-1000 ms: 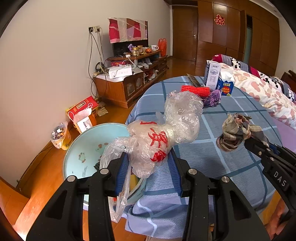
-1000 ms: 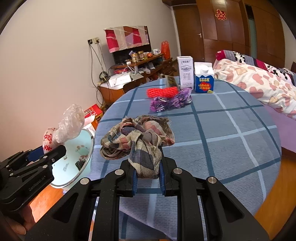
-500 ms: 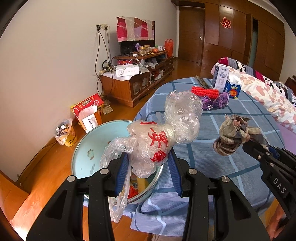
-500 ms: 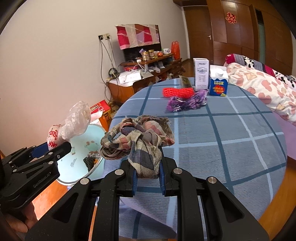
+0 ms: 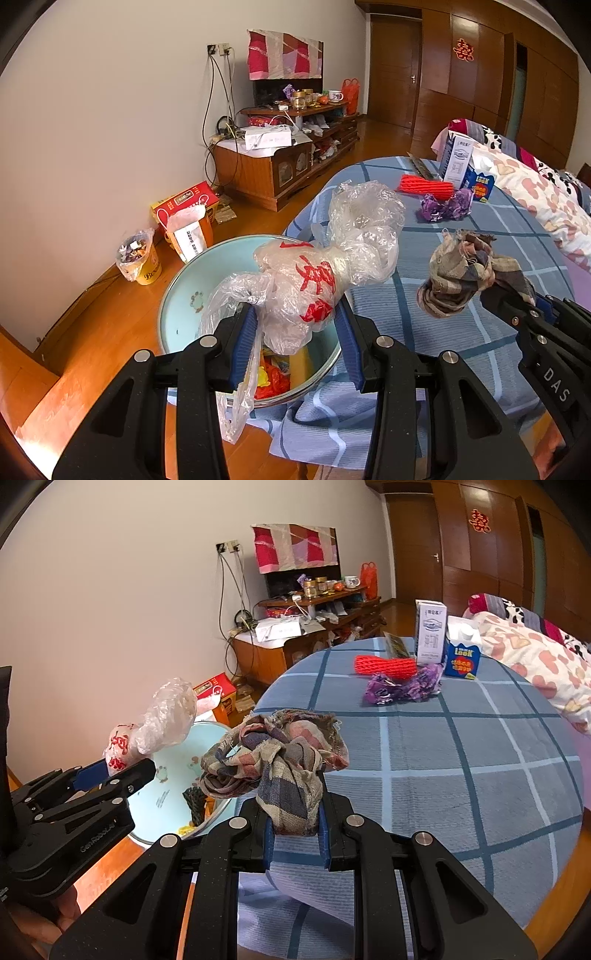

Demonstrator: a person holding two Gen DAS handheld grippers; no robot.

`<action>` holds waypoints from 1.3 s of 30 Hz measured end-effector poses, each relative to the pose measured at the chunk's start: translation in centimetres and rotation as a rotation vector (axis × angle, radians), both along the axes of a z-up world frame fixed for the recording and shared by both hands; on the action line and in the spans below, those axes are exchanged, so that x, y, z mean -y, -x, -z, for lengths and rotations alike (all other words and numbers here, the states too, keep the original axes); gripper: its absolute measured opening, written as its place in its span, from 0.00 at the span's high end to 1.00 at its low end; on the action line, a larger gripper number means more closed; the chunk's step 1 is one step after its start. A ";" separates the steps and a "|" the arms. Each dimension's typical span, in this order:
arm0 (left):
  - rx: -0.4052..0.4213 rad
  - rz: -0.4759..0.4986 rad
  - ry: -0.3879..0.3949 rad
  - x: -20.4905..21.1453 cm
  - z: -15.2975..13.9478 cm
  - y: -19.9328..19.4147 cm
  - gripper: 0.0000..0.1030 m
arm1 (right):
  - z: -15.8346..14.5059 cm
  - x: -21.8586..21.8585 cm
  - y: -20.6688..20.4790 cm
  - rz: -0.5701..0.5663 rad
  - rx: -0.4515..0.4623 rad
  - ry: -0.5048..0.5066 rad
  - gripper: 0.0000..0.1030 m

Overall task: Collect trash
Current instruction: 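Carry the bag and cloth over the teal bucket and open both tools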

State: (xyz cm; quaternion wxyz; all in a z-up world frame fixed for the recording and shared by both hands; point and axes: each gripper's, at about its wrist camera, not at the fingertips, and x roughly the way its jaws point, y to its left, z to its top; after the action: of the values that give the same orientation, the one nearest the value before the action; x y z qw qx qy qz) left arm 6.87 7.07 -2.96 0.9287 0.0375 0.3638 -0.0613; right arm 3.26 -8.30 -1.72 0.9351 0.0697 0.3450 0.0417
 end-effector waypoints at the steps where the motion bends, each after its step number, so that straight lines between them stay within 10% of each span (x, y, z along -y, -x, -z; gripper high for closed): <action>1: 0.001 -0.002 0.000 -0.1 0.0 0.0 0.60 | -0.1 -0.2 0.0 -0.004 0.003 0.003 0.81; 39: -0.044 -0.152 0.001 -5.4 1.9 -3.1 0.60 | 0.5 -5.7 -5.2 -0.116 -0.003 0.016 0.81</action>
State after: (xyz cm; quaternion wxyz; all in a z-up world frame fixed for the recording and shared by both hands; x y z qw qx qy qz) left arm 10.00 12.48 -4.82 0.9225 0.0078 0.3857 0.0082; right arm 8.43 -2.64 -2.26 0.9311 0.0423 0.3501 0.0928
